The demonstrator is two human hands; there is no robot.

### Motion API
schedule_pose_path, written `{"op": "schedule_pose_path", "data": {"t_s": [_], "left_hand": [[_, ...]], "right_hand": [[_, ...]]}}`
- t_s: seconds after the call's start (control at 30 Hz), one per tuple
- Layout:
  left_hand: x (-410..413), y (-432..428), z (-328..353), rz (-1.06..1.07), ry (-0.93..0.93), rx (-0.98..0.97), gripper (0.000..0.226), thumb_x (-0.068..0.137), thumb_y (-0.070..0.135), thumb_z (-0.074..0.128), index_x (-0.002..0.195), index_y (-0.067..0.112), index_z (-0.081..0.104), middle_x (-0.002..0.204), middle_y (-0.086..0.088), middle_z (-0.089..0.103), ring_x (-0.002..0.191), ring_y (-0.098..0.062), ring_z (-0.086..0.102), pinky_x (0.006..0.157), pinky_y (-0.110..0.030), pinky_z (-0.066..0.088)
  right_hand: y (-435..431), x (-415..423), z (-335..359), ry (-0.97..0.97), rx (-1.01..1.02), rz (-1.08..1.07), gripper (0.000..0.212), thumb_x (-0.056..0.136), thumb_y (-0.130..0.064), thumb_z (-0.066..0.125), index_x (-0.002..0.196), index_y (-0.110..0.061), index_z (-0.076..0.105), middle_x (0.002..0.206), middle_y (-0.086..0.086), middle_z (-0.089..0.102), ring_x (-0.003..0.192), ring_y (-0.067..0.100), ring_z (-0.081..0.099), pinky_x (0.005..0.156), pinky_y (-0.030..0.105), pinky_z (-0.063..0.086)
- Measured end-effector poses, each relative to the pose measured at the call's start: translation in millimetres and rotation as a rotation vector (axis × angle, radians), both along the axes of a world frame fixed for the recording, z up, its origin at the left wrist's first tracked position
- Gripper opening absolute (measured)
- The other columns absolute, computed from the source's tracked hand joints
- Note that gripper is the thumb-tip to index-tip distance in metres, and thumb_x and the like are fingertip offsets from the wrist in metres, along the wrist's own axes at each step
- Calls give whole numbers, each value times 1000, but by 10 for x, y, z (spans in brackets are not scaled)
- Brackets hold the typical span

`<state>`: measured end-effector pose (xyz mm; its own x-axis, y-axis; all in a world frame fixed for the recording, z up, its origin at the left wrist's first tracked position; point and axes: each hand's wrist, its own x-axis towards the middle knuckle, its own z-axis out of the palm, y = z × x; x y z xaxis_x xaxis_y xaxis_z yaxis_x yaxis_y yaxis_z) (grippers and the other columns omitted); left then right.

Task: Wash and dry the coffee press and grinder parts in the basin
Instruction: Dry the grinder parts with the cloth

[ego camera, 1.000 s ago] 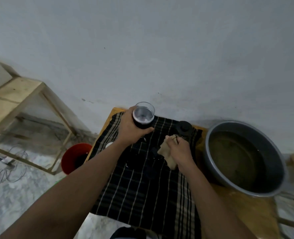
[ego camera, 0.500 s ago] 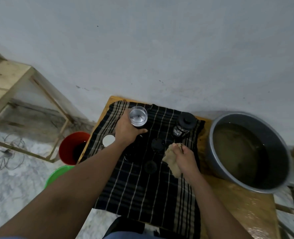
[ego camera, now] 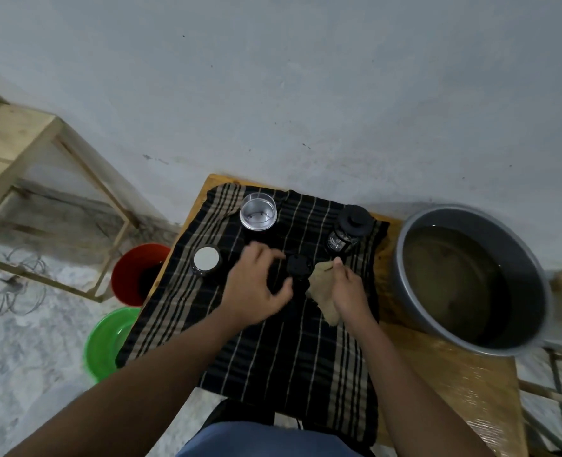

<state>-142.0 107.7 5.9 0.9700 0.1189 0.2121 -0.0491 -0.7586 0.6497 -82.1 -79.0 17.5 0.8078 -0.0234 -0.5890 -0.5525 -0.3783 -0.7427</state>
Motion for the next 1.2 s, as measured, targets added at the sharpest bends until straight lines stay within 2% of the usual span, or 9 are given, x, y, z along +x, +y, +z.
{"op": "schedule_pose_path", "data": {"t_s": [0.13,0.3,0.37,0.5,0.57,0.73,0.9,1.03,1.2], "left_hand": [[-165,-185,-214,-239,414,301,79,83,61,67,150,29,41,145,5,43,122,-18,57,91,-36,55],[-167,-259,-364,-298,589,365,69,93,48,65,153,25,39,151,-1,46,133,-21,51,105,-36,48],[-187,-276,-366,-208,556,141,60,91,37,72,145,20,51,140,-2,57,124,-20,58,102,-34,50],[-147,-324,-194,127,469,-789,46,82,3,81,124,15,63,119,-7,71,104,-15,70,88,-21,56],[-72,-362,-106,131,420,-944,47,79,-6,79,118,17,65,115,-8,72,101,-17,72,84,-23,58],[42,-333,39,28,372,-917,52,79,-3,81,128,7,65,117,-8,73,114,-20,69,99,-35,55],[69,-247,176,-70,321,-831,48,83,-1,78,129,5,66,116,-5,75,108,-17,72,95,-36,58],[49,-215,195,-137,337,-685,52,78,-1,82,126,12,67,112,1,75,105,-10,72,94,-33,58],[70,-226,220,-128,284,-608,57,76,5,86,128,17,66,111,3,75,102,-8,72,92,-34,59]], "right_hand": [[-13,-51,-16,-48,-54,70,48,109,-45,32,143,-17,51,145,9,51,123,25,52,95,33,40],[-108,-135,-33,-117,-55,108,41,109,-39,32,132,-18,58,135,6,58,111,15,52,93,30,39],[-172,-150,-49,-123,-51,90,46,108,-44,32,139,-19,54,141,5,55,122,18,52,101,34,42],[-220,-135,-18,-68,17,59,69,98,-68,28,147,-25,49,148,2,52,134,22,50,114,48,40],[-175,-125,-19,-47,81,105,64,99,-66,31,147,-27,48,148,1,52,132,19,51,114,46,41],[-7,-192,116,-154,254,260,45,106,-34,49,149,-25,43,141,-7,51,124,10,53,93,20,49],[76,-107,241,-246,179,246,8,101,-33,59,102,-25,61,101,-1,69,90,13,67,71,25,51],[196,-60,249,-130,56,139,24,101,-38,54,95,-16,60,96,7,68,88,20,65,74,36,52],[69,-3,252,12,292,118,14,99,-27,62,101,-13,64,101,13,71,95,27,68,90,48,56]]}}
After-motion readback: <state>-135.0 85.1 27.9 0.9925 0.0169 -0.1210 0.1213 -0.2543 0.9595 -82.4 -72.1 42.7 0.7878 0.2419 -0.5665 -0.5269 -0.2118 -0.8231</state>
